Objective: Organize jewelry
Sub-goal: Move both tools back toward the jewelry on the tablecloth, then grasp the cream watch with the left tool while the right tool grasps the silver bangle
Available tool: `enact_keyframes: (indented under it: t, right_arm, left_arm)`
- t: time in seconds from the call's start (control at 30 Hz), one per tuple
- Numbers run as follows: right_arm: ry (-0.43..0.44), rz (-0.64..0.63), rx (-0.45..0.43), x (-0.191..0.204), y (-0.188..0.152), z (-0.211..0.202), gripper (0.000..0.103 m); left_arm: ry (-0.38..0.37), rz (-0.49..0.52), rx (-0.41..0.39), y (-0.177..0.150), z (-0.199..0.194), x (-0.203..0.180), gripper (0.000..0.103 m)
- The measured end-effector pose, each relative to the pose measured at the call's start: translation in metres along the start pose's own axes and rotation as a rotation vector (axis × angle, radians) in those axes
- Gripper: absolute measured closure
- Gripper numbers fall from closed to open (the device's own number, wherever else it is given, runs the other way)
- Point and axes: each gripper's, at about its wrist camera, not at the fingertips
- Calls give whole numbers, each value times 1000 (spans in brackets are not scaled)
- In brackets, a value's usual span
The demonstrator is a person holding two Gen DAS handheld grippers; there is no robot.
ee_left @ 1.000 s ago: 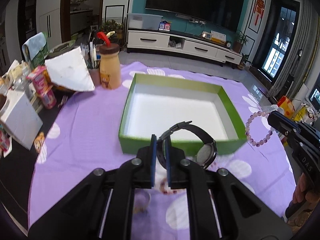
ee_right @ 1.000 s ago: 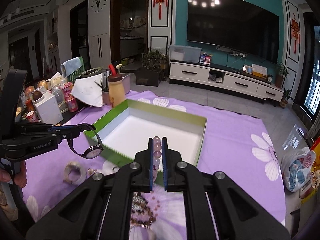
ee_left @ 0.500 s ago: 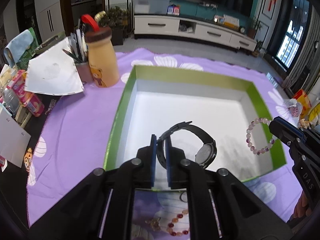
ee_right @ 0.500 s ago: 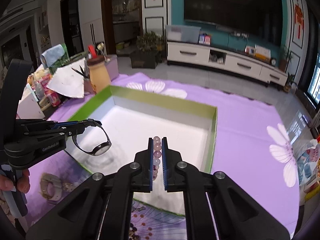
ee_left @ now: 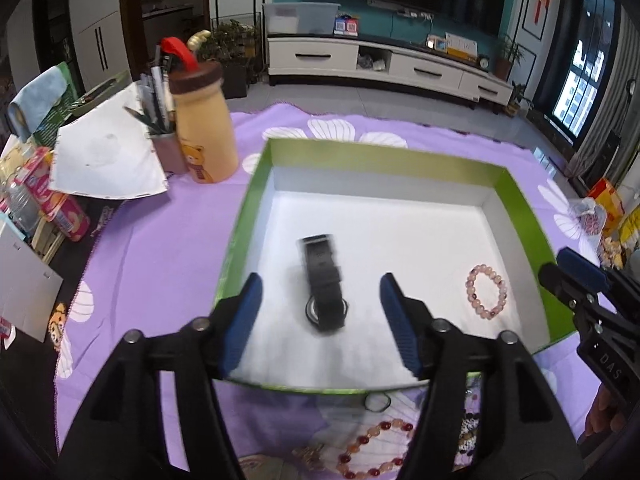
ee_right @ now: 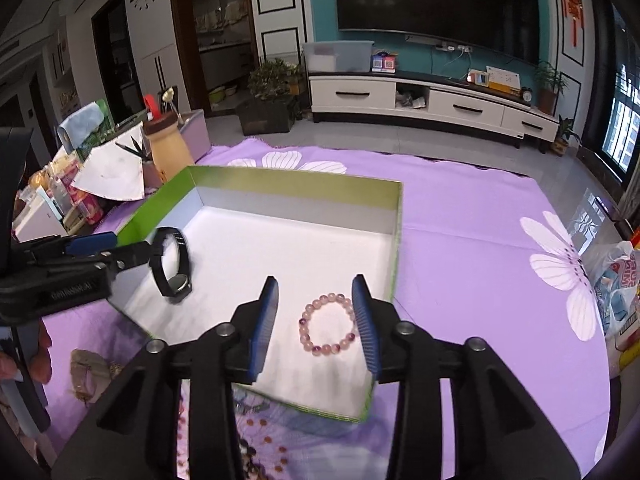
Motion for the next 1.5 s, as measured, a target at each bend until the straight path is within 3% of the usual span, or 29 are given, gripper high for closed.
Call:
enact_keyframes:
  t: [0.27, 0.6, 1.0, 1.5]
  right_arm:
    - [21, 15, -10, -8, -19, -42, 61]
    - [47, 20, 53, 0, -62, -76, 61]
    - [72, 1, 202, 15, -129, -77, 61]
    - [61, 0, 251, 23, -153, -56, 61]
  left_arm:
    - [38, -45, -43, -19, -53, 44, 27]
    - [47, -102, -18, -80, -92, 73, 27]
    - [66, -128, 80, -145, -87, 78, 27]
    - [66, -178, 126, -145, -60, 89, 27]
Point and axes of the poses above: each gripper's, at about its wrist camera, not at the fingertips, and z roughly the way its jaws point, x to its left, y to its top, and after that the axes turned 3 degrees about -z, right-handed
